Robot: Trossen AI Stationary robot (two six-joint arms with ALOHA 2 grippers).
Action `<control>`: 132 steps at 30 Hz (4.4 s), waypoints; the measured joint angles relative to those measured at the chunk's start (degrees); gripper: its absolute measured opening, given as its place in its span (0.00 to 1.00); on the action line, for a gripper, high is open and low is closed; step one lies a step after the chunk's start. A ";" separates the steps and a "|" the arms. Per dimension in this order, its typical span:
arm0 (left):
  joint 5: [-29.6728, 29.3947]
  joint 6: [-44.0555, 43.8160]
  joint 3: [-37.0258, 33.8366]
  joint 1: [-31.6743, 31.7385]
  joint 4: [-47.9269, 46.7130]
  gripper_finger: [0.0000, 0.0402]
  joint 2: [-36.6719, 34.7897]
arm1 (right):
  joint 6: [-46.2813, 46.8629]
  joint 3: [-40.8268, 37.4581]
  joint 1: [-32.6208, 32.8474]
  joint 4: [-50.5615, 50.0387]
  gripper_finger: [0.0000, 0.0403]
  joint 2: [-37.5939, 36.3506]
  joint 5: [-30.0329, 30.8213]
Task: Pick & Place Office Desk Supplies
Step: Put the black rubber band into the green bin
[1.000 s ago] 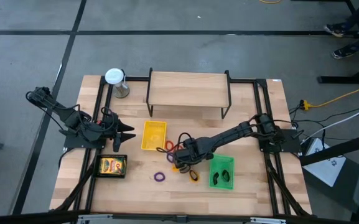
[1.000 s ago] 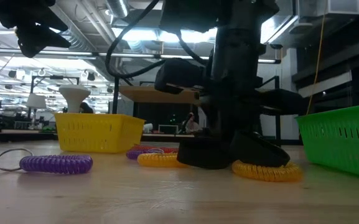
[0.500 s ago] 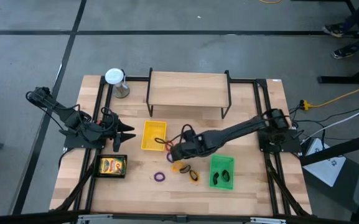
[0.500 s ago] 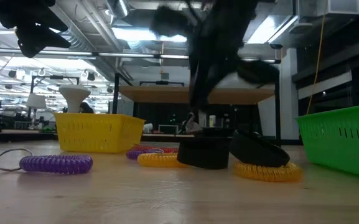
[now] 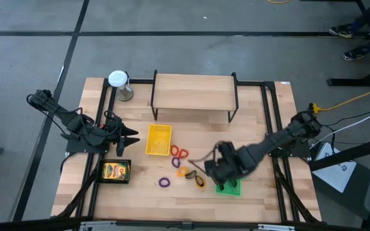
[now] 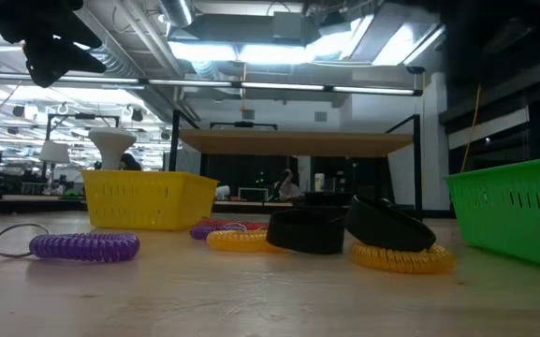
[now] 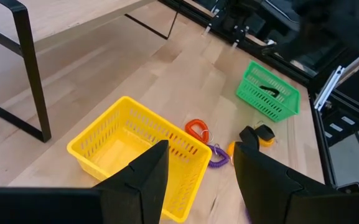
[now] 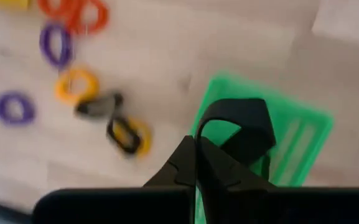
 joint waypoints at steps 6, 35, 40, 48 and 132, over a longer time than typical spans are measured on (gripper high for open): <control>0.02 0.04 -0.01 -0.01 0.41 0.44 0.01 | 11.04 -8.83 5.20 12.08 0.00 0.70 -2.00; 1.05 -0.04 0.00 -0.01 0.43 0.44 0.00 | 12.72 -11.07 4.13 21.85 0.55 0.28 2.46; 1.05 -0.02 0.00 -0.01 0.43 0.44 0.02 | -2.95 -6.32 -0.22 22.68 0.51 0.74 5.18; 1.01 -0.24 0.00 -0.01 0.43 0.44 0.00 | -37.53 -5.74 -8.16 26.14 0.48 1.63 -0.20; -0.37 -1.46 -0.02 0.12 -2.15 0.44 0.39 | -12.75 -7.47 5.19 1.93 0.00 -5.31 -3.63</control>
